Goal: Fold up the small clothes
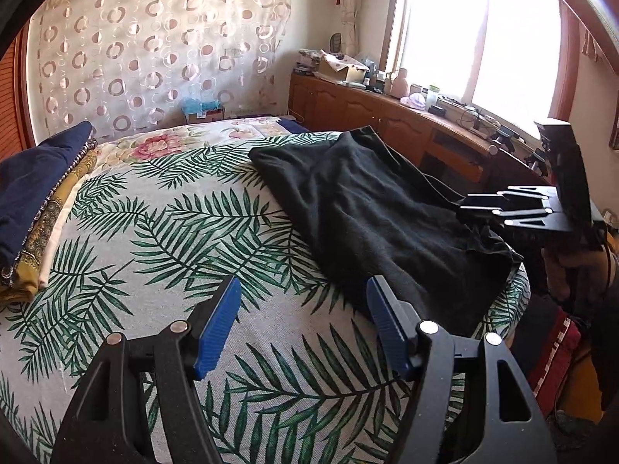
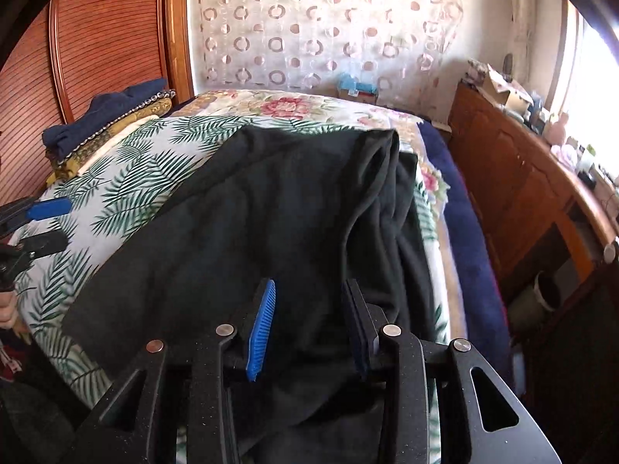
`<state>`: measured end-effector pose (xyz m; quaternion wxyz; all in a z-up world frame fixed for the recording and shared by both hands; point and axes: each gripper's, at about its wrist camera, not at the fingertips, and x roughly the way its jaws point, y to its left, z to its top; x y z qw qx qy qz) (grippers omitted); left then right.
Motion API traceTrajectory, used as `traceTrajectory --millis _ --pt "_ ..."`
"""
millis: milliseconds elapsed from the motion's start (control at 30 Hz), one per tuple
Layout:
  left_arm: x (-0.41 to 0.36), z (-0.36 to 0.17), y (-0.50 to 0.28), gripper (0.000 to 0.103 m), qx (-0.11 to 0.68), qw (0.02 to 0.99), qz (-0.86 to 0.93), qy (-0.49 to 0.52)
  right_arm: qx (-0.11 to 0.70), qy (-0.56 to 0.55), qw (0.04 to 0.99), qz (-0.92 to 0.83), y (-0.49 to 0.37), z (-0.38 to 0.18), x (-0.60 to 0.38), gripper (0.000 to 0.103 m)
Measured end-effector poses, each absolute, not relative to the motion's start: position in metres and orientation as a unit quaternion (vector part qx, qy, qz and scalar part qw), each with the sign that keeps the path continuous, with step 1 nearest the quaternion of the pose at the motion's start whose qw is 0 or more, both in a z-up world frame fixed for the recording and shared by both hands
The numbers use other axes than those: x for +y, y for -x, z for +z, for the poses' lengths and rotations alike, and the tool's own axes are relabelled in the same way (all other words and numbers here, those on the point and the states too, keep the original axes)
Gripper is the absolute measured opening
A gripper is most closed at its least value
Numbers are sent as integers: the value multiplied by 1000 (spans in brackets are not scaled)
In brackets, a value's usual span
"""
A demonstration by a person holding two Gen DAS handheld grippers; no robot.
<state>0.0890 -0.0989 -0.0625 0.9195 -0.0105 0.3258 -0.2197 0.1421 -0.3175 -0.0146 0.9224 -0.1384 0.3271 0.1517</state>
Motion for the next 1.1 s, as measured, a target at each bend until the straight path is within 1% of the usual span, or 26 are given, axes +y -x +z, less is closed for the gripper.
traceTrajectory --millis 133,233,400,567,600,633,667,700,767,1100 --pt "-106 -67 -88 68 331 916 -228 7 337 133 919 158 -129 -16 -323 37" --pt "-109 -68 -87 68 333 914 -232 6 342 156 915 147 -123 -20 -324 37" --pt "-110 -68 -85 68 333 914 -233 4 368 154 905 144 -125 -22 -328 37" --pt "-108 -70 -85 68 336 913 -232 9 372 153 904 148 -123 -20 -340 37" --pt "-108 -70 -85 68 336 913 -233 9 371 153 904 149 -122 -22 -337 27" --pt "-108 -70 -86 68 336 912 -233 9 370 153 903 153 -121 -22 -338 19" --pt "-109 -70 -86 68 337 912 -233 8 371 154 902 156 -119 -24 -337 7" --pt "-109 -70 -85 68 337 912 -234 7 370 157 902 155 -117 -24 -338 4" --pt "-110 -69 -85 68 336 912 -234 5 367 159 903 158 -111 -25 -340 2" --pt "-113 -70 -84 68 337 912 -235 0 353 158 917 96 -79 -2 -383 2"
